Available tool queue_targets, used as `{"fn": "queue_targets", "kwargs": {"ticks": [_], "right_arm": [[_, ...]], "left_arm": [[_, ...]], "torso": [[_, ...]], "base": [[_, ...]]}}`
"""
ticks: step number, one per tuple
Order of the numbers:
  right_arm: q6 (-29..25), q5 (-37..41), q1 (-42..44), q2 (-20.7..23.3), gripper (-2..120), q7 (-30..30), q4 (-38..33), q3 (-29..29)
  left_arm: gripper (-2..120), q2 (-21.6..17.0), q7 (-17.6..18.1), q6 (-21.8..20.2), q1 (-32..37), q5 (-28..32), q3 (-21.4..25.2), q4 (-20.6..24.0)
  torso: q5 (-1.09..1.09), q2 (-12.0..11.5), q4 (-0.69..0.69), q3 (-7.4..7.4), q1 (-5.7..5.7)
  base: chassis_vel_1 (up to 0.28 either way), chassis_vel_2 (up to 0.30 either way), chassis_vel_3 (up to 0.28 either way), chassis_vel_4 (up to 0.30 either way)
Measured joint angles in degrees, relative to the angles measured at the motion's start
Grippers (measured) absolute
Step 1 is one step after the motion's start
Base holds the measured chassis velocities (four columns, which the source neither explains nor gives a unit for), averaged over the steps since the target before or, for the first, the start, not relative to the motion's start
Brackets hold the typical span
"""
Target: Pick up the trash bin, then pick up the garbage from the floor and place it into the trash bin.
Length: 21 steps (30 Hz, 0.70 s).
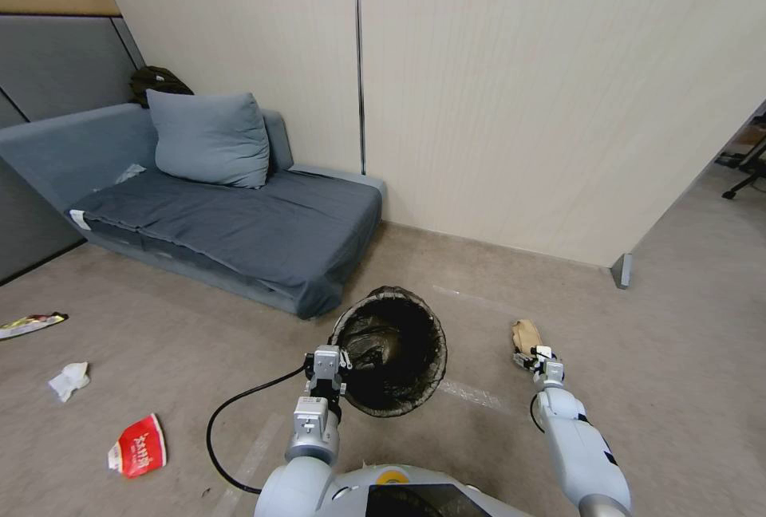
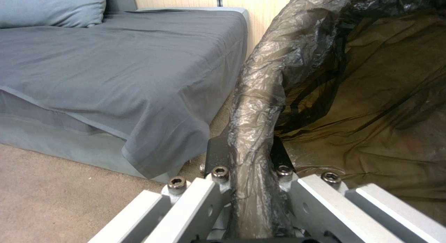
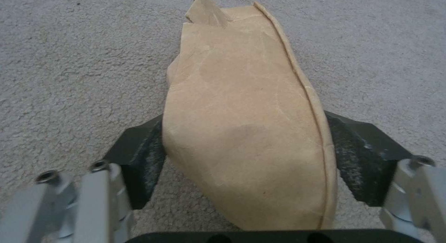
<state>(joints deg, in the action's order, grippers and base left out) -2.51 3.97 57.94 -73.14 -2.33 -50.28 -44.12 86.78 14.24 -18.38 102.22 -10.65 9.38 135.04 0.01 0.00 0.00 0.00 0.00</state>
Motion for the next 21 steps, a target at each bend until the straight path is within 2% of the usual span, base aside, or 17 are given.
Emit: {"fn": "queue_targets", "kwargs": {"ticks": [3, 12, 21], "right_arm": [[-0.4, 0.0, 0.2, -0.1, 57, 0.0, 0.0, -0.1], [-0.8, 0.0, 0.2, -0.1, 37, 0.0, 0.0, -0.2], [-1.4, 0.0, 0.2, -0.2, 12, -0.1, -0.1, -0.3]], "left_arm": [[1, 0.0, 0.0, 0.1, 0.0, -0.1, 0.0, -0.1], [1, -0.1, 0.0, 0.2, 0.0, -0.2, -0.3, -0.3], [1, -0.1, 0.0, 0.4, 0.0, -0.5, -0.4, -0.4]], "torso": [[-0.01, 0.0, 0.0, 0.0, 0.0], [-0.01, 0.0, 0.0, 0.0, 0.0], [0.0, 0.0, 0.01, 0.0, 0.0]], "base": [[0.0, 0.0, 0.0, 0.0], [0.0, 0.0, 0.0, 0.0], [0.0, 0.0, 0.0, 0.0]]}}
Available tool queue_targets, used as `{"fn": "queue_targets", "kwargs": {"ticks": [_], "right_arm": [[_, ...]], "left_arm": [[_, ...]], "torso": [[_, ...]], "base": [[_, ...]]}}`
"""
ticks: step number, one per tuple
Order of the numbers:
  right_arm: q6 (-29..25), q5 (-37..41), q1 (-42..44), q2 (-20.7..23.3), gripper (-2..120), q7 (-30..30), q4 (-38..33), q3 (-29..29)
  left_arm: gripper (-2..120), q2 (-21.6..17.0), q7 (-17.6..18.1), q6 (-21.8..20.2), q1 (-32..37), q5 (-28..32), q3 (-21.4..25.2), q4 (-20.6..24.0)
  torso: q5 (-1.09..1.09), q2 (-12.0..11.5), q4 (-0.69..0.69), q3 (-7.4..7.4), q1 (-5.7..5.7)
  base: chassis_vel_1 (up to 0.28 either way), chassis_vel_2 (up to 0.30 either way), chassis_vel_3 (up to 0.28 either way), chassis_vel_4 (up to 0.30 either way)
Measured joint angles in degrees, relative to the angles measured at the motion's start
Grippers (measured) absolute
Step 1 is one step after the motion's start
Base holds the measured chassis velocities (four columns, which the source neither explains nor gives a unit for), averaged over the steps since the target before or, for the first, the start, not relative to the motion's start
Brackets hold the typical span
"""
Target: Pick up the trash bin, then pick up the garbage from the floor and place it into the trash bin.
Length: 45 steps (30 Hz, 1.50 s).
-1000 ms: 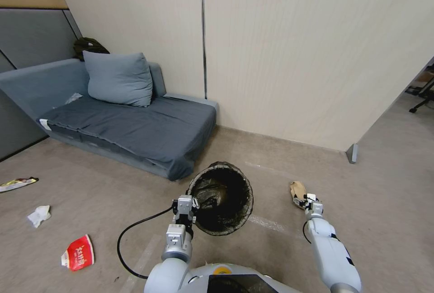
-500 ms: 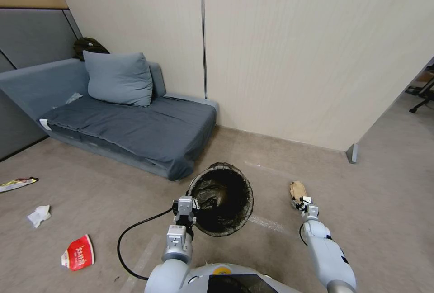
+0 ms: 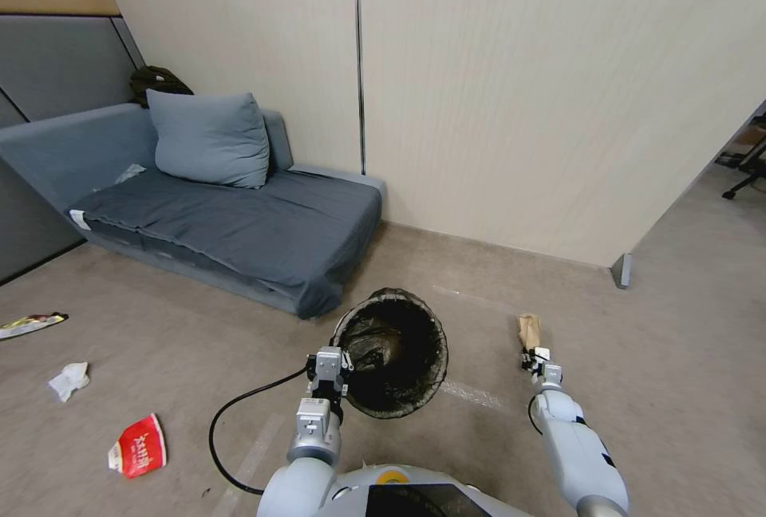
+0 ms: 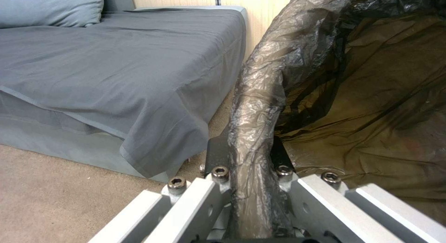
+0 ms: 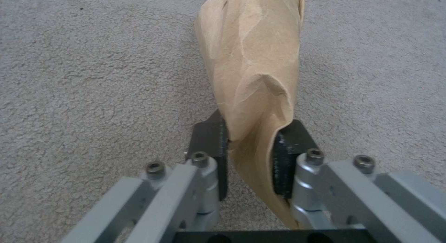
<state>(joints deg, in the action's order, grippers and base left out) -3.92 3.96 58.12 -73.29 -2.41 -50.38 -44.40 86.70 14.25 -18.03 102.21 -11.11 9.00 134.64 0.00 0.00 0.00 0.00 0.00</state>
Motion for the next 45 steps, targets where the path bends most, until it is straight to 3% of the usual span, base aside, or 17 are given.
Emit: {"fn": "queue_targets", "kwargs": {"ticks": [6, 21, 26, 29, 30, 32, 33, 37, 38, 41, 43, 44, 45], "right_arm": [[-0.1, 0.0, -0.1, -0.1, 2, 0.0, -0.4, -0.1], [-0.8, 0.1, 0.3, -0.3, 2, 0.1, -2.5, -0.7], [-1.7, 1.4, 1.9, -0.5, 2, 0.1, -7.2, -0.8], [-2.1, 3.7, 4.7, -1.2, 2, 0.2, -16.7, -0.8], [-2.1, 3.7, 4.7, -1.2, 2, 0.2, -16.7, -0.8], [-2.8, 5.2, 7.5, -1.9, 2, -0.5, -25.8, -0.9], [-2.8, 5.2, 7.5, -1.9, 2, -0.5, -25.8, -0.9], [-5.0, 8.4, 13.9, -3.3, 2, -3.3, -42.9, -0.5], [-5.0, 8.4, 13.9, -3.3, 2, -3.3, -42.9, -0.5], [-7.1, 10.7, 19.4, -4.3, 2, -7.0, -55.3, 1.5], [-8.2, 11.1, 20.6, -4.4, 2, -8.4, -57.8, 2.1], [-10.0, 11.5, 22.4, -4.4, 2, -10.6, -61.2, 3.4], [-11.2, 11.7, 23.7, -4.4, 2, -12.3, -63.6, 4.3]], "left_arm": [[1, 0.0, 0.0, 0.1, 0.0, -0.1, 0.0, 0.0], [1, -0.1, 0.1, 0.0, 0.1, -0.1, -0.5, -0.1], [1, -0.1, 0.1, 0.0, 0.3, -0.2, -0.5, -0.1], [0, -0.1, 0.1, 0.0, 0.3, -0.2, -0.5, -0.1], [0, -0.1, 0.1, 0.0, 0.3, -0.2, -0.5, -0.1], [0, -0.1, 0.1, 0.0, 0.3, -0.2, -0.5, -0.3], [0, -0.1, 0.1, 0.0, 0.3, -0.2, -0.5, -0.3], [0, -0.1, 0.1, 0.0, 0.3, -0.2, -0.5, -0.4], [0, -0.1, 0.1, 0.0, 0.3, -0.2, -0.5, -0.4], [0, -0.2, 0.1, 0.0, 0.3, -0.2, -0.5, -0.8], [0, -0.3, 0.1, 0.0, 0.2, -0.2, -0.5, -0.9], [0, -0.4, 0.1, 0.0, 0.2, -0.1, -0.5, -1.0], [0, -0.4, 0.1, 0.0, 0.2, -0.1, -0.5, -1.1]], "torso": [[0.0, 0.0, 0.0, 0.0, 0.0], [0.0, 0.0, -0.01, 0.0, 0.0], [0.0, 0.0, 0.0, 0.0, 0.0], [0.0, 0.0, -0.01, 0.0, 0.0], [0.0, 0.0, -0.01, 0.0, 0.0], [0.0, 0.0, -0.02, 0.0, 0.0], [0.0, 0.0, -0.02, 0.0, 0.0], [-0.01, 0.0, 0.02, 0.0, 0.01], [-0.01, 0.0, 0.02, 0.0, 0.01], [-0.02, 0.0, 0.0, 0.0, 0.01], [-0.02, 0.0, -0.03, 0.0, 0.01], [0.03, 0.0, 0.03, 0.0, 0.01], [-0.01, 0.0, -0.02, 0.0, 0.01]], "base": [[0.0, 0.0, 0.0, 0.0], [0.0, 0.0, 0.0, 0.0], [0.0, 0.0, 0.0, 0.0], [0.0, 0.0, 0.0, 0.0], [0.0, 0.0, 0.0, 0.0], [0.0, 0.0, 0.0, 0.0], [0.0, 0.0, 0.0, 0.0], [0.0, 0.0, 0.0, 0.0], [0.0, 0.0, 0.0, 0.0], [0.0, 0.0, 0.0, 0.0], [0.0, 0.0, 0.0, 0.0], [0.0, 0.0, 0.0, 0.0], [0.0, 0.0, 0.0, 0.0]]}}
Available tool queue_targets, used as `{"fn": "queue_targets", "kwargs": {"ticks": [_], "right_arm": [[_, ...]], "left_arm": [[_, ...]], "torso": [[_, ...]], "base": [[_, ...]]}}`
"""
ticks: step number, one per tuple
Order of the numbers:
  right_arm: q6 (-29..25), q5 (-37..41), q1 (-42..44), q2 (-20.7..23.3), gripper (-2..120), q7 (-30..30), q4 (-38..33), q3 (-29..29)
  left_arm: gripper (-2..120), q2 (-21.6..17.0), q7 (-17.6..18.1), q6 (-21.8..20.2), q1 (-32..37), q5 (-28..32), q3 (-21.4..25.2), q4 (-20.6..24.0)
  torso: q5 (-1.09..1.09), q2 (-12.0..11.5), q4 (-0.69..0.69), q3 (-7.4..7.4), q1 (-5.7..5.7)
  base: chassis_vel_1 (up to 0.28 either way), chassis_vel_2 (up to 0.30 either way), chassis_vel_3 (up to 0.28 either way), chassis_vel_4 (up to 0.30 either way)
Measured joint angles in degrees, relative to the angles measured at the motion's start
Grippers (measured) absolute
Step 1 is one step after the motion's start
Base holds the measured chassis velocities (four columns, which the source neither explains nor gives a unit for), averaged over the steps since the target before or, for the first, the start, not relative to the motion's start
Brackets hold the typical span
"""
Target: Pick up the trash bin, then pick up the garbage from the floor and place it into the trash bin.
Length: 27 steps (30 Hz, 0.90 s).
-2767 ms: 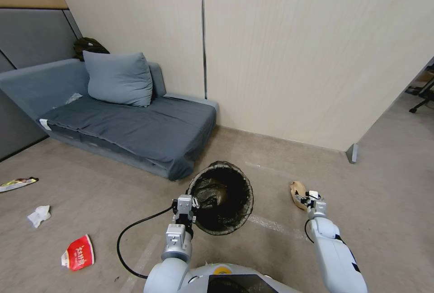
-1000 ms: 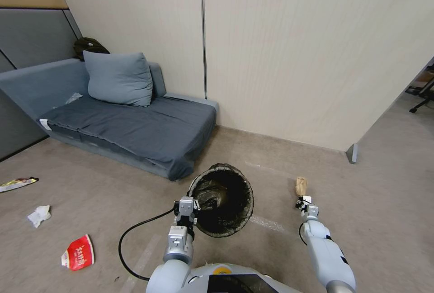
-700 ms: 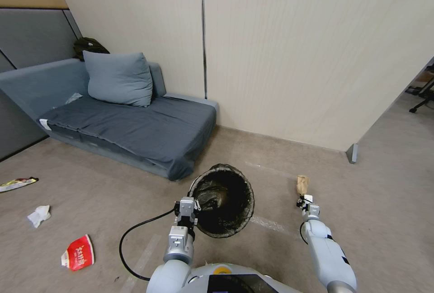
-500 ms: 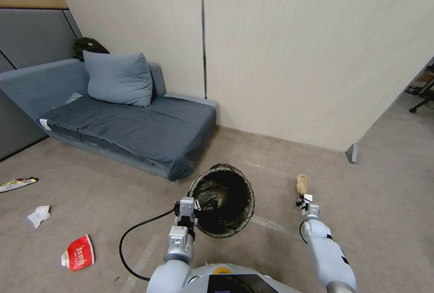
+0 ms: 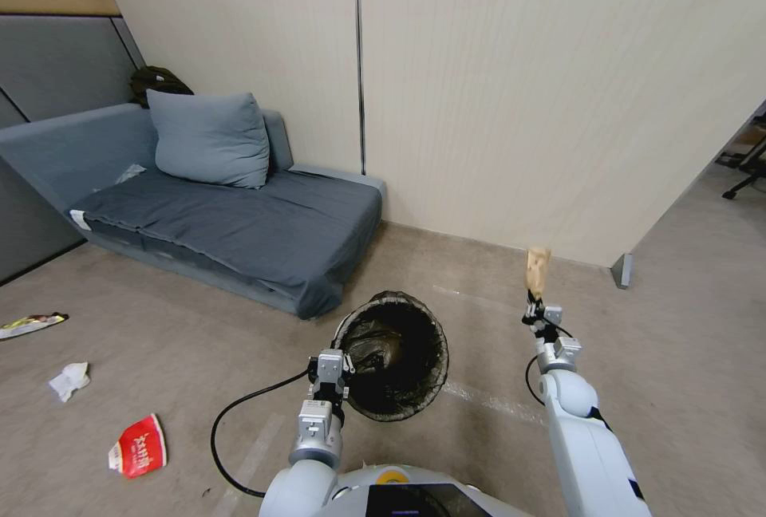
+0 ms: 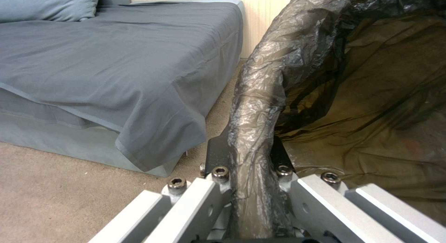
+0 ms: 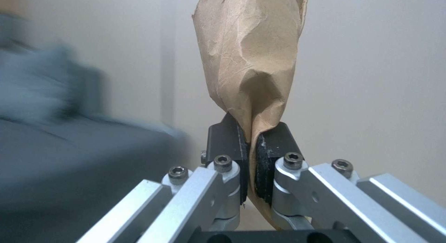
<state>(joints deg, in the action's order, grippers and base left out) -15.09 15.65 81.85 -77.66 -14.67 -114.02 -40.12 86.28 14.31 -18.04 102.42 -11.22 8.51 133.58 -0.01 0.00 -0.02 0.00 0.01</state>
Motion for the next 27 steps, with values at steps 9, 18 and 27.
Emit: {"fn": "queue_targets", "kwargs": {"ticks": [9, 18, 27], "right_arm": [[-4.8, -0.3, 5.8, 0.9, 2, -9.4, -9.4, 4.2], [-7.4, -4.8, 12.3, 2.8, 2, -14.7, -10.1, 13.8], [-10.6, -10.0, 15.2, 1.2, 2, -16.6, -5.6, 18.2]], "left_arm": [[0, -0.1, 0.0, 0.0, -0.4, 0.1, 0.0, -0.7], [0, -0.1, 0.1, 0.0, -0.6, 0.1, 0.0, -0.8], [0, -0.1, 0.1, 0.0, -0.5, 0.0, 0.0, -0.4]], "torso": [[0.01, 0.0, 0.02, 0.0, 0.0], [0.01, 0.0, 0.01, 0.0, 0.0], [0.0, 0.0, 0.02, 0.0, 0.0]], "base": [[0.0, 0.0, 0.0, 0.0], [0.0, 0.0, 0.0, 0.0], [0.0, 0.0, 0.0, 0.0]]}}
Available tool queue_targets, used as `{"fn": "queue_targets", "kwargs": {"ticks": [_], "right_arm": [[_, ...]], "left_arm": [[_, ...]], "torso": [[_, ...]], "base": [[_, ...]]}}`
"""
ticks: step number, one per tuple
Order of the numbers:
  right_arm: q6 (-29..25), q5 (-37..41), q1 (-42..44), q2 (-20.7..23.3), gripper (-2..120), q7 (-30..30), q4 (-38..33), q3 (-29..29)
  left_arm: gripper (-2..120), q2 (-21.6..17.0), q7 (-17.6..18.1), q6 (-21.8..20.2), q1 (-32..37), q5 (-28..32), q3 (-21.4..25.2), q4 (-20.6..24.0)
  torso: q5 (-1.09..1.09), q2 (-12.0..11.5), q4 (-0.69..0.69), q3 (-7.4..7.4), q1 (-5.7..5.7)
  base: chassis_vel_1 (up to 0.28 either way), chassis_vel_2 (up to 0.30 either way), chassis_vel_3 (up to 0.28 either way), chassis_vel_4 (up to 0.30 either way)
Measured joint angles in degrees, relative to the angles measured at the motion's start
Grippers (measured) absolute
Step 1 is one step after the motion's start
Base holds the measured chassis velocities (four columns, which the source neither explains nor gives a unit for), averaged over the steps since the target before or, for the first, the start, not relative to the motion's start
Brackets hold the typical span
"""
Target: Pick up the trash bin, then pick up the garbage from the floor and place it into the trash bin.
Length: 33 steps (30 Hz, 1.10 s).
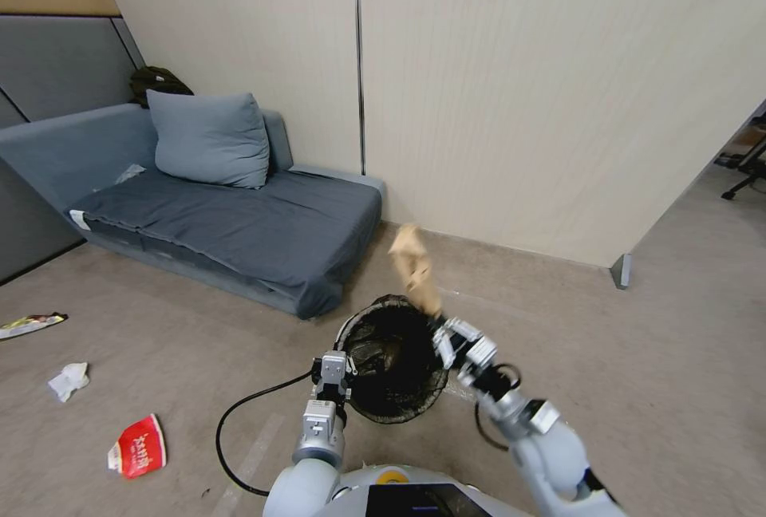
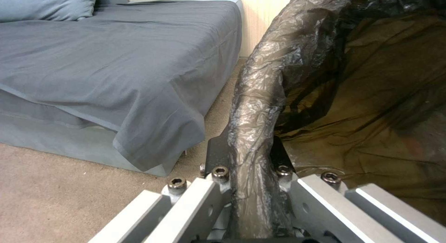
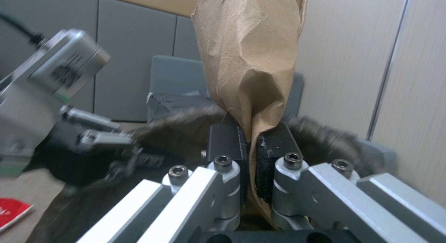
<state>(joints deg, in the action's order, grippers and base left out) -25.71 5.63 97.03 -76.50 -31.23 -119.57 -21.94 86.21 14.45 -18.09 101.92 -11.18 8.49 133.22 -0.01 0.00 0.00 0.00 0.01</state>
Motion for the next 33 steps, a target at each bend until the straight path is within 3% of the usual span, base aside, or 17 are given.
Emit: {"fn": "queue_targets", "kwargs": {"ticks": [24, 33], "right_arm": [[-3.6, -2.4, 1.1, -0.3, 3, -1.3, 6.2, 0.3], [-3.9, -2.8, 1.0, -0.5, 32, -0.8, 6.6, 0.4]], "left_arm": [[0, 0.2, 0.1, -0.1, -0.1, 0.0, 0.0, 0.6], [0, 0.5, 0.1, -0.3, 0.1, 0.0, 0.0, 0.6]], "torso": [[0.01, 0.0, 0.0, 0.0, 0.0], [0.01, 0.0, 0.0, 0.0, 0.0]], "base": [[0.0, 0.0, 0.0, 0.0], [0.0, 0.0, 0.0, 0.0]]}}
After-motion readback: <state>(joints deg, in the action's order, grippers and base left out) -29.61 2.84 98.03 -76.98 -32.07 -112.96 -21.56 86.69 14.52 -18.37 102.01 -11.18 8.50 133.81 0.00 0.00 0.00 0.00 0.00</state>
